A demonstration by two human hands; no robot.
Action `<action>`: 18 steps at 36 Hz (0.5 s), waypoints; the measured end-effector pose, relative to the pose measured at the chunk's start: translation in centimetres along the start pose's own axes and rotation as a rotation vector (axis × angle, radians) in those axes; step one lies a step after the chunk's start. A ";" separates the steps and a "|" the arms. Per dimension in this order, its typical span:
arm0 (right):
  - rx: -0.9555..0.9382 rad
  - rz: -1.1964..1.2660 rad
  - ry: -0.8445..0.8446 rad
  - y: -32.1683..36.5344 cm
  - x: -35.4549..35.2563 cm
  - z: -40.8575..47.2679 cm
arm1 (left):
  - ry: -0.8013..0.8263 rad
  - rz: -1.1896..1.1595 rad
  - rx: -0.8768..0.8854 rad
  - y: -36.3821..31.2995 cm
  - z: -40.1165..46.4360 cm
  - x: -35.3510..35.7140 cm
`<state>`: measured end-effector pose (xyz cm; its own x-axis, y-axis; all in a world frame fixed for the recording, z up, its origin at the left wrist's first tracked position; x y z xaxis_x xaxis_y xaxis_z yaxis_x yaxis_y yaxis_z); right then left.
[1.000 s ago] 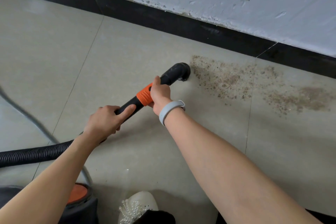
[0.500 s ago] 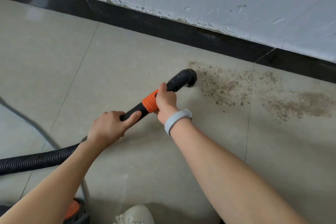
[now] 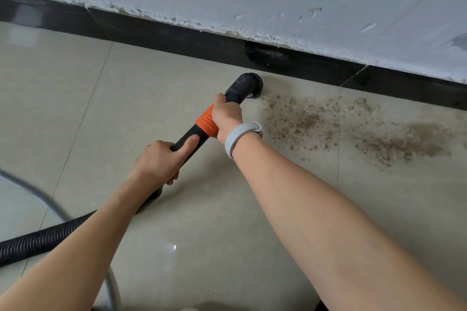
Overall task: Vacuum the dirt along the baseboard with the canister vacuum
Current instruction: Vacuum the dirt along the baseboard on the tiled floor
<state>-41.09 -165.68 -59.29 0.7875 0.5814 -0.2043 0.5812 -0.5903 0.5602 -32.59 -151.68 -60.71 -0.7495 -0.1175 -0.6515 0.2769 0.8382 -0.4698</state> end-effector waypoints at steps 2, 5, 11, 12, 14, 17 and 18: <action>0.002 0.002 -0.002 -0.6 -0.3 -0.2 | 0.002 0.014 0.003 0.0 -0.5 0.4; 0.011 0.009 -0.007 -1.6 -0.2 -0.8 | -0.003 0.034 0.008 0.5 -1.4 0.6; 0.029 0.054 -0.023 -3.7 -0.3 -1.7 | 0.060 0.024 0.007 1.7 -2.6 1.1; 0.032 0.065 -0.030 -4.0 -0.5 -1.9 | 0.070 0.032 0.011 1.7 -2.8 1.3; 0.046 0.081 -0.041 -4.9 -1.0 -2.4 | 0.086 0.053 0.024 1.7 -3.4 1.7; 0.070 0.114 -0.064 -6.4 -2.0 -3.3 | 0.122 0.067 0.045 1.7 -4.4 2.6; 0.075 0.124 -0.072 -6.9 -2.3 -3.6 | 0.137 0.076 0.052 1.7 -4.7 2.9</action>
<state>-47.64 -160.98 -59.78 0.8653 0.4614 -0.1959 0.4902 -0.6970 0.5234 -37.09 -148.12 -60.59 -0.7994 0.0220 -0.6003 0.3640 0.8128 -0.4549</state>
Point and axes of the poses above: each hand's wrist, its own z-axis towards the middle knuckle, its own x-axis out of the palm, y = z × x, the point moved 8 cm from there along z, towards the middle knuckle
